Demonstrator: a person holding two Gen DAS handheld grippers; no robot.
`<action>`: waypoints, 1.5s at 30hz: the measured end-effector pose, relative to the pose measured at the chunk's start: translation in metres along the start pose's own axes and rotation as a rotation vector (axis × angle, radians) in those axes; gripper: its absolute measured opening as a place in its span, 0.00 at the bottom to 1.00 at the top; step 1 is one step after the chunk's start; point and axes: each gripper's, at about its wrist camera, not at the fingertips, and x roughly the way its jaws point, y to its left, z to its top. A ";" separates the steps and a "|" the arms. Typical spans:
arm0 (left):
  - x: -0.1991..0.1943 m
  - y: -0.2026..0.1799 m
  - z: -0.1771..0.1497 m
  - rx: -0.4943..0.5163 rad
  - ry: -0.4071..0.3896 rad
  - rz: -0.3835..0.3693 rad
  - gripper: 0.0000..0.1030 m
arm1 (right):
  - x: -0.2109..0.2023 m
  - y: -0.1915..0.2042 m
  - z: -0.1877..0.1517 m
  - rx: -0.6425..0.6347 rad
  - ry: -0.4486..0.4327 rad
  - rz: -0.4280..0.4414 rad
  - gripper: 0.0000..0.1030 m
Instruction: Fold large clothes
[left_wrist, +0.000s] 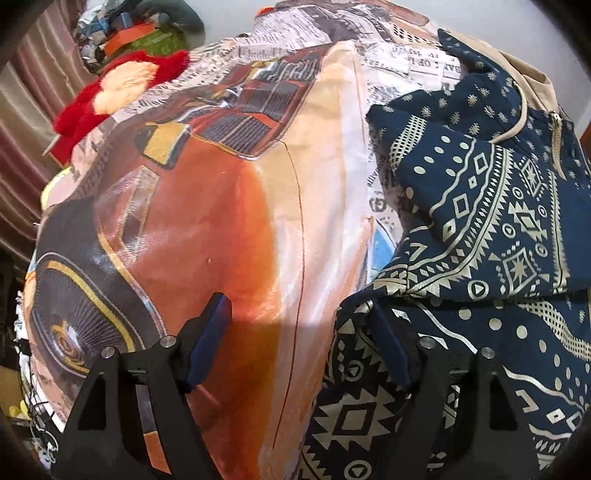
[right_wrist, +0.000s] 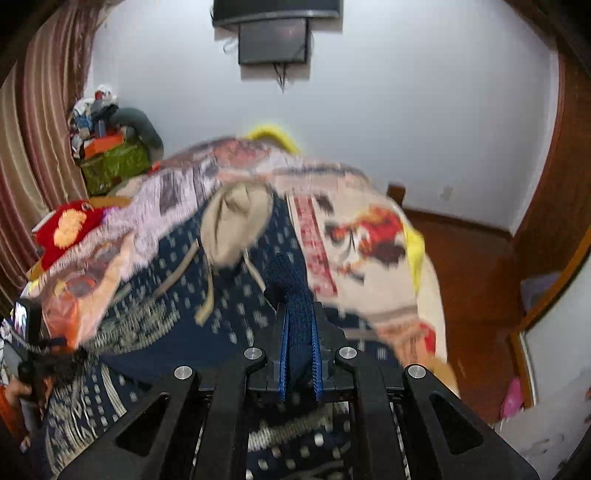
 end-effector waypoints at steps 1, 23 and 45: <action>-0.001 -0.001 -0.001 -0.008 0.000 0.003 0.75 | 0.005 -0.004 -0.009 0.012 0.021 -0.002 0.07; -0.049 0.026 0.035 0.034 -0.024 -0.092 0.76 | 0.014 -0.064 -0.069 0.151 0.252 0.018 0.16; 0.058 -0.029 0.132 -0.076 0.104 -0.327 0.01 | 0.014 -0.103 -0.068 0.122 0.189 -0.156 0.58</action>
